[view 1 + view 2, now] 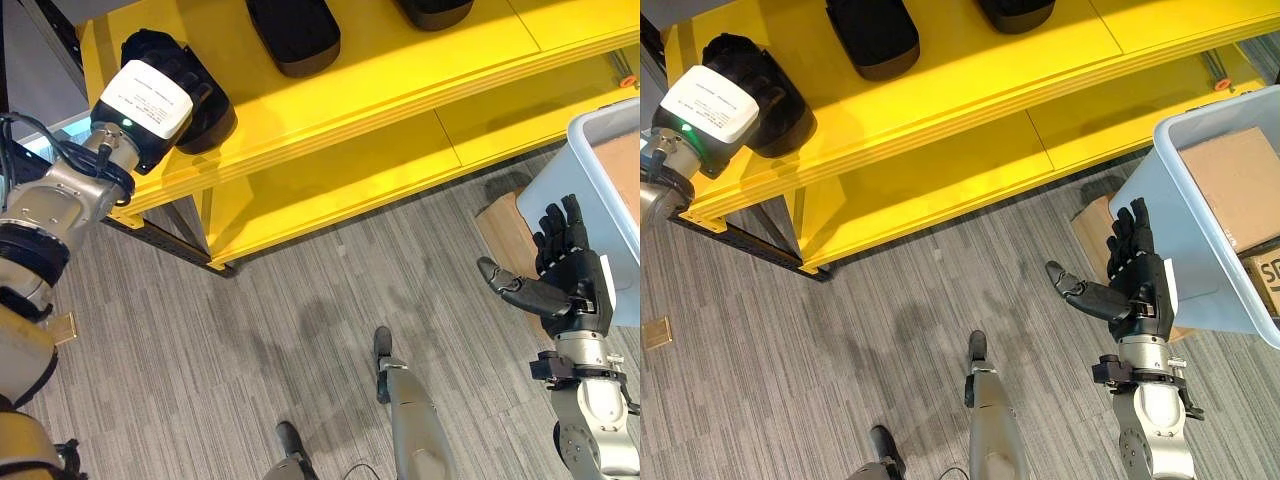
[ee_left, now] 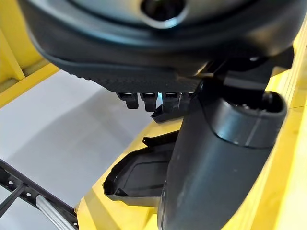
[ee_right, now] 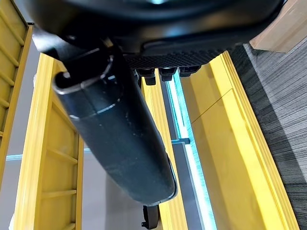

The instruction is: Move parts from the plastic box to the shelf.

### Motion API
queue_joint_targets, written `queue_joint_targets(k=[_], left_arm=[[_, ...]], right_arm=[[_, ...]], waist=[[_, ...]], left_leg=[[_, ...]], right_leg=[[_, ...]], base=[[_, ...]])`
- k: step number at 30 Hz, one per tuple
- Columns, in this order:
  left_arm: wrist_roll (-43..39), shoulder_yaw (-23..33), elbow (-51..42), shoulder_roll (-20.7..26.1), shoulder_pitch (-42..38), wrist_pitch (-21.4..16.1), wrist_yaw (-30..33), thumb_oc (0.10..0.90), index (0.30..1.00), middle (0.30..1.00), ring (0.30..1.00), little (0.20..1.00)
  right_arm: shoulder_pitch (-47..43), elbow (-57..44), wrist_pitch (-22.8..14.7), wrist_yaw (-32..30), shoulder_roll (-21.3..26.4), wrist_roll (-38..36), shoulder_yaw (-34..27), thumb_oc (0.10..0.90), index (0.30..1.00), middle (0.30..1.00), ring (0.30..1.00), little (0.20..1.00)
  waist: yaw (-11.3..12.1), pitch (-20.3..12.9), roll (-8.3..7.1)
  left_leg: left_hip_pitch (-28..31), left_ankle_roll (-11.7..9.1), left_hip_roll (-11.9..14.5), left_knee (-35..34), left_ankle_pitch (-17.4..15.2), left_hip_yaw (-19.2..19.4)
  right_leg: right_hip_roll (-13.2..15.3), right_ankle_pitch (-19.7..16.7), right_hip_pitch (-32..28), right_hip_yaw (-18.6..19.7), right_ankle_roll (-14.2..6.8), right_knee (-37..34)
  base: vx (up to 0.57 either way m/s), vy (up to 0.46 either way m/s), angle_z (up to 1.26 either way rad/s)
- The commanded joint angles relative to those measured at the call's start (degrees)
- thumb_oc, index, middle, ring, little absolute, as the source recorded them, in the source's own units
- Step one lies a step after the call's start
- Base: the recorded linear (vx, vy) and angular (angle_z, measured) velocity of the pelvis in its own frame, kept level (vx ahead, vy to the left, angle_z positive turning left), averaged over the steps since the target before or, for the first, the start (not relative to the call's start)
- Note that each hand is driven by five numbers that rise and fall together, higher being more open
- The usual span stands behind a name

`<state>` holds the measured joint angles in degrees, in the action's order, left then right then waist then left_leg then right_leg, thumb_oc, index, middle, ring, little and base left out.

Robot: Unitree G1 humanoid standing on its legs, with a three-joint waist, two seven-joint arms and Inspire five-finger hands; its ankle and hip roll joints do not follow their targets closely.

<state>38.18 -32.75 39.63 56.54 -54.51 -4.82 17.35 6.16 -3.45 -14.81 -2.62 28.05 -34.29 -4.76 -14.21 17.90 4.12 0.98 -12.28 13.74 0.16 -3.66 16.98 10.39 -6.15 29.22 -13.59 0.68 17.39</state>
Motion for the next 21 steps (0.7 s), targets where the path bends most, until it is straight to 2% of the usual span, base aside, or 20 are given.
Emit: queue_joint_targets(k=[1, 7, 9, 10, 11, 12, 13, 14, 15, 16, 17, 18, 20, 21], left_arm=[[-7.11, 19.28, -19.3, -13.45, 28.53, -0.73, 3.57, 0.9, 1.0, 1.0, 1.0, 1.0], [-6.42, 20.72, -21.52, -12.53, 29.68, -0.61, 3.67, 0.9, 1.0, 1.0, 1.0, 1.0], [-6.23, 21.89, -22.69, -11.03, 29.92, -0.43, 3.74, 0.9, 1.0, 1.0, 1.0, 1.0], [-6.3, 21.72, -22.41, -10.98, 29.54, -0.2, 3.93, 0.9, 1.0, 1.0, 1.0, 1.0], [-6.68, 21.41, -21.92, -10.85, 28.67, 0.13, 4.09, 0.9, 1.0, 1.0, 1.0, 1.0], [-7.3, 20.92, -21.07, -11.17, 27.78, 0.83, 4.48, 0.9, 1.0, 1.0, 1.0, 1.0], [-7.3, 20.89, -21.03, -11.13, 27.71, 0.82, 4.5, 0.9, 1.0, 1.0, 1.0, 1.0], [-7.17, 21.36, -21.02, -10.92, 27.92, 1.28, 4.81, 0.9, 1.0, 1.0, 1.0, 1.0], [-7.54, 23.76, -21.68, -10.52, 29.92, 1.61, 5.28, 0.9, 1.0, 1.0, 1.0, 1.0], [-7.62, 24.95, -21.72, -10.37, 30.78, 1.68, 5.49, 0.9, 1.0, 1.0, 1.0, 1.0], [-7.61, 25.36, -21.87, -10.34, 31.15, 1.63, 5.48, 0.9, 1.0, 1.0, 1.0, 1.0], [-7.53, 26.13, -21.5, -9.77, 31.63, 1.82, 5.37, 0.9, 1.0, 1.0, 1.0, 1.0], [-7.63, 26.26, -22.11, -10.14, 32.03, 1.6, 4.97, 0.9, 1.0, 1.0, 1.0, 1.0], [-7.63, 26.23, -22.09, -10.16, 32.02, 1.6, 4.98, 0.9, 1.0, 1.0, 1.0, 1.0]], right_arm=[[4.21, 3.88, 3.07, 3.43, -4.46, -1.69, 7.57, 0.9, 1.0, 1.0, 1.0, 1.0], [4.03, 4.03, 3.53, 3.61, -4.36, -1.52, 7.95, 0.9, 1.0, 1.0, 1.0, 1.0], [4.77, 3.38, 3.82, 3.81, -4.0, -0.36, 7.06, 0.9, 1.0, 1.0, 1.0, 1.0], [5.24, 3.28, 3.89, 3.97, -4.34, -0.61, 6.84, 0.9, 1.0, 1.0, 1.0, 1.0], [5.82, 3.13, 4.05, 4.22, -4.73, -1.25, 6.77, 0.9, 1.0, 1.0, 1.0, 1.0], [6.46, 3.19, 4.21, 4.19, -5.29, -1.6, 7.11, 0.9, 1.0, 1.0, 1.0, 1.0], [6.42, 3.2, 4.21, 4.18, -5.34, -1.6, 7.11, 0.9, 1.0, 1.0, 1.0, 1.0], [6.75, 2.86, 4.27, 4.54, -5.6, -1.63, 7.63, 0.9, 1.0, 1.0, 1.0, 1.0], [6.37, 3.09, 4.69, 4.56, -5.65, -1.72, 8.02, 0.9, 1.0, 1.0, 1.0, 1.0], [5.85, 3.31, 4.85, 4.43, -5.5, -1.45, 8.16, 0.9, 1.0, 1.0, 1.0, 1.0], [5.67, 3.39, 4.87, 4.38, -5.4, -1.4, 8.39, 0.9, 1.0, 1.0, 1.0, 1.0], [6.08, 3.15, 5.15, 4.75, -5.12, -1.27, 8.13, 0.9, 1.0, 1.0, 1.0, 1.0], [7.37, 2.55, 5.26, 5.13, -4.96, -0.88, 7.59, 0.9, 1.0, 1.0, 1.0, 1.0], [7.42, 2.53, 5.26, 5.14, -4.95, -0.89, 7.57, 0.9, 1.0, 1.0, 1.0, 1.0]], waist=[[3.7, -12.86, -2.38], [4.39, -12.56, -2.96], [4.39, -12.11, -3.28], [4.23, -11.8, -3.46], [3.68, -10.92, -3.59], [2.38, -8.67, -3.0], [2.54, -8.88, -3.21], [2.45, -8.09, -2.54], [2.48, -8.18, -2.23], [2.32, -8.2, -1.92], [2.19, -8.22, -1.45], [1.46, -8.48, -1.91], [0.56, -9.38, -2.08], [0.61, -9.4, -2.04]], left_leg=[[9.61, 3.62, 0.91, 1.99, -1.81, -5.28], [8.93, 3.74, 0.4, 3.2, -2.49, -5.75], [8.47, 4.73, -0.51, 4.77, -4.94, -6.18], [8.25, 5.27, -1.17, 5.42, -5.47, -6.44], [8.33, 6.2, -2.11, 5.48, -6.34, -6.53], [8.83, 7.63, -3.12, 5.79, -7.59, -6.23], [8.61, 7.71, -3.4, 5.66, -7.34, -6.06], [9.4, 7.71, -3.38, 5.44, -7.32, -5.21], [11.75, 7.18, -4.33, 4.35, -8.25, -3.14], [13.26, 6.78, -4.41, 3.9, -9.42, -2.85], [13.41, 6.73, -3.98, 3.77, -9.6, -2.67], [14.13, 5.9, -3.84, 3.58, -9.34, -1.74], [14.55, 5.38, -2.38, 5.11, -7.83, -2.42], [14.58, 5.34, -2.32, 5.09, -7.83, -2.37]], right_leg=[[7.31, 3.01, -19.58, 0.67, -12.09, -7.73], [7.82, 1.49, -20.25, 0.57, -12.69, -9.19], [9.18, 0.53, -19.9, 1.67, -13.13, -8.03], [9.97, -0.35, -19.03, 2.63, -13.51, -6.46], [11.02, -3.24, -16.1, 5.04, -14.3, -2.19], [10.99, -7.06, -12.14, 10.24, -15.08, 4.02], [11.12, -7.37, -11.76, 10.55, -15.1, 3.87], [11.09, -5.75, -9.24, 9.68, -14.61, 4.44], [12.15, -5.12, -7.21, 5.01, -14.49, -0.13], [11.82, -4.43, -6.23, 3.27, -15.03, -3.99], [11.3, -4.65, -6.78, 2.87, -15.02, -4.87], [10.14, -3.78, -7.88, 2.08, -14.12, -10.94], [7.45, -1.85, -8.49, 5.64, -13.03, -7.15], [7.39, -1.74, -8.42, 5.66, -13.0, -7.01]], base=[[0.04, 0.006, -0.31], [0.0, 0.035, 0.16], [0.0, 0.105, 0.03], [-0.05, 0.144, 0.08], [-0.12, 0.242, 0.11], [-0.12, 0.204, 0.09], [-0.06, 0.202, 0.07], [0.1, 0.099, -0.14], [0.22, 0.082, -0.48], [0.22, 0.028, -0.82], [0.17, -0.121, -0.84], [0.15, -0.178, -0.54], [0.23, -0.229, -0.05], [0.22, -0.184, 0.09]])
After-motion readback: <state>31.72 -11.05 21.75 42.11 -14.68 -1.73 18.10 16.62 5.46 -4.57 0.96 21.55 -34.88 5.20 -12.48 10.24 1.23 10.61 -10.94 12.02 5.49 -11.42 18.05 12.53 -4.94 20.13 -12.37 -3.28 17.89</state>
